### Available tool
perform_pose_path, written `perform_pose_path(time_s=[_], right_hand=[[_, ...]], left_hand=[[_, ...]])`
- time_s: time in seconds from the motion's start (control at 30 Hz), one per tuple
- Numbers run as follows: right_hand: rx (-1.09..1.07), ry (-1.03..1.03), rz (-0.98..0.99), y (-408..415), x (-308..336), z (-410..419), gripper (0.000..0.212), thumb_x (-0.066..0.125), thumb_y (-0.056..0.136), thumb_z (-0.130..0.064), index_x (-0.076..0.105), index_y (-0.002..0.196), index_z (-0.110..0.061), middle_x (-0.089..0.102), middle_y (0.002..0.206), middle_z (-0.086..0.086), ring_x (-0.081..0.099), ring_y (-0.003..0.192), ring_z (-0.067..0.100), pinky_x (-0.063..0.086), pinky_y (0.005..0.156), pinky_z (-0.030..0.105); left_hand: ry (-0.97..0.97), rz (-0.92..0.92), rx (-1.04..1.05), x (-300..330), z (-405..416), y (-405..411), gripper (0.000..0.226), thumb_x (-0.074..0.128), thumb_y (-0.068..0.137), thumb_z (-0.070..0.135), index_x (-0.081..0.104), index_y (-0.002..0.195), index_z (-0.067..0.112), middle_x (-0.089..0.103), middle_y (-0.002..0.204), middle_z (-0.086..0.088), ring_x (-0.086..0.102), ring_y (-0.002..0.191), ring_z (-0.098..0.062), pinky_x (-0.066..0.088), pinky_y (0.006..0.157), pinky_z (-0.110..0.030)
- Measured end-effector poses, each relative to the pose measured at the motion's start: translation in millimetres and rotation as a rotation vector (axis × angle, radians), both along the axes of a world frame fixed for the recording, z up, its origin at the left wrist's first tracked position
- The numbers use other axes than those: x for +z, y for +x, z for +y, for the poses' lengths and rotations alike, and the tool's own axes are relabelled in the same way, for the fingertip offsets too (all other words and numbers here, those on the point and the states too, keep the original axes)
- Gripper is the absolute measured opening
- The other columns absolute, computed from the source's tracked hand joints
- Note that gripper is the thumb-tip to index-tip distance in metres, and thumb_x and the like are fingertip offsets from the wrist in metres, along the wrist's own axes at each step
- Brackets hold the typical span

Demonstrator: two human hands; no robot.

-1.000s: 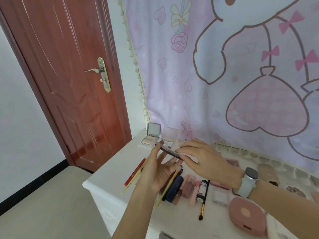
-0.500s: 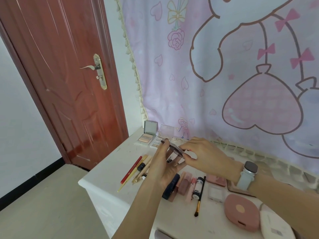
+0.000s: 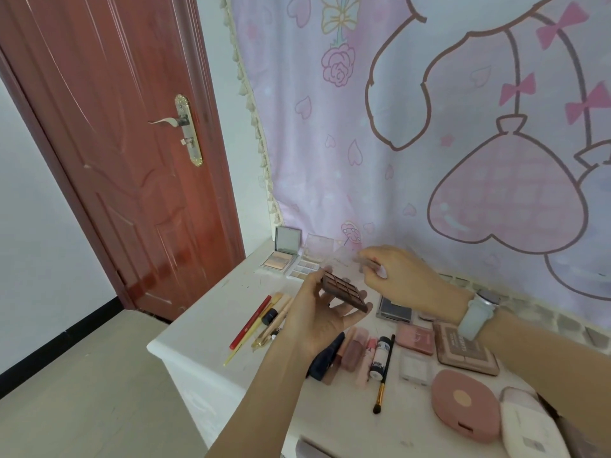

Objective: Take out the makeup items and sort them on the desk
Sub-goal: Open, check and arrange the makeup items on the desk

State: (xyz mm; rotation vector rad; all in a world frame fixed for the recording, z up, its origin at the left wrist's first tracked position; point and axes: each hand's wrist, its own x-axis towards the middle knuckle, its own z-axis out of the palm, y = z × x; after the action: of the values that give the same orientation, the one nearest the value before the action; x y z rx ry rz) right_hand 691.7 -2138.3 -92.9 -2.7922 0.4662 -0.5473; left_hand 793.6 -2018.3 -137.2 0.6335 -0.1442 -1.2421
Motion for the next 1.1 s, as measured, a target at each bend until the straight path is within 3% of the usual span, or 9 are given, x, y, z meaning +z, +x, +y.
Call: perform_pose_path(time_s=[0.07,0.13,0.27,0.37,0.47,0.53,0.63,0.93,1.1], right_hand=[[-0.032,-0.011,-0.01,5,-1,-8,0.016,0.042,0.093,-0.018,0.057,0.089,-0.021,0.062,0.09,-0.005,0.052,0.077,0.013,0.042,0.066,0.029],[-0.063,0.051,-0.036,14,-1,-21,0.019,0.042,0.095,-0.017,0.06,0.102,-0.015,0.064,0.091,-0.003,0.054,0.072,0.01,0.041,0.065,0.025],[-0.17,0.148,-0.058,39,-6,-47,0.024,0.042,0.093,-0.01,0.058,0.11,-0.007,0.068,0.101,0.012,0.061,0.094,0.028,0.046,0.085,0.035],[-0.236,0.166,-0.051,60,-18,-65,0.022,0.042,0.093,-0.008,0.057,0.109,-0.004,0.065,0.106,0.016,0.059,0.098,0.032,0.046,0.087,0.038],[-0.295,0.167,-0.029,80,-37,-82,0.019,0.043,0.088,-0.002,0.059,0.099,-0.003,0.063,0.104,0.015,0.058,0.095,0.03,0.046,0.081,0.034],[-0.309,0.158,-0.021,91,-52,-93,0.018,0.045,0.085,0.001,0.062,0.093,-0.001,0.064,0.101,0.014,0.058,0.094,0.03,0.045,0.079,0.031],[-0.322,0.188,0.011,102,-68,-108,0.017,0.047,0.084,-0.001,0.062,0.092,-0.004,0.064,0.104,0.013,0.058,0.097,0.03,0.043,0.08,0.029],[-0.291,0.163,0.038,109,-89,-116,0.044,0.045,0.088,-0.005,0.043,0.131,-0.012,0.047,0.134,0.013,0.047,0.12,0.03,0.04,0.099,0.037],[-0.127,-0.402,0.069,87,-94,-109,0.055,0.045,0.08,0.007,0.043,0.132,-0.012,0.043,0.136,0.008,0.042,0.122,0.028,0.044,0.092,0.039]], left_hand=[[0.003,-0.03,-0.097,-3,0,9,0.029,0.048,0.089,0.026,0.069,0.09,0.006,0.063,0.104,-0.022,0.06,0.1,-0.043,0.054,0.077,-0.051],[0.077,-0.077,-0.111,-4,-5,21,0.039,0.038,0.094,0.028,0.065,0.101,0.0,0.061,0.111,-0.026,0.058,0.102,-0.042,0.052,0.076,-0.052],[0.242,-0.249,0.048,-9,-18,48,0.024,0.041,0.097,0.023,0.052,0.102,0.002,0.058,0.103,-0.019,0.061,0.089,-0.036,0.054,0.07,-0.045],[0.443,-0.682,0.085,-14,-31,65,0.02,0.047,0.095,0.017,0.057,0.106,0.004,0.062,0.102,-0.01,0.062,0.091,-0.025,0.055,0.078,-0.033],[0.681,-1.369,0.115,-23,-46,83,0.036,0.048,0.093,0.022,0.052,0.127,0.01,0.057,0.124,-0.003,0.053,0.113,-0.018,0.039,0.093,-0.023],[0.716,-1.766,0.06,-35,-52,94,0.045,0.046,0.094,0.029,0.043,0.136,0.014,0.046,0.138,-0.003,0.042,0.127,-0.018,0.031,0.103,-0.028],[0.686,-2.109,-0.117,-53,-55,96,0.046,0.043,0.094,0.041,0.041,0.137,0.027,0.037,0.145,0.002,0.029,0.134,-0.017,0.027,0.105,-0.043],[0.631,-2.246,-0.253,-67,-51,96,0.044,0.036,0.094,0.049,0.047,0.132,0.033,0.033,0.147,0.004,0.028,0.134,-0.013,0.02,0.105,-0.044],[0.682,-2.267,-0.333,-69,-54,95,0.054,0.024,0.095,0.054,0.036,0.14,0.027,0.028,0.149,0.002,0.026,0.135,-0.013,0.017,0.107,-0.045]])
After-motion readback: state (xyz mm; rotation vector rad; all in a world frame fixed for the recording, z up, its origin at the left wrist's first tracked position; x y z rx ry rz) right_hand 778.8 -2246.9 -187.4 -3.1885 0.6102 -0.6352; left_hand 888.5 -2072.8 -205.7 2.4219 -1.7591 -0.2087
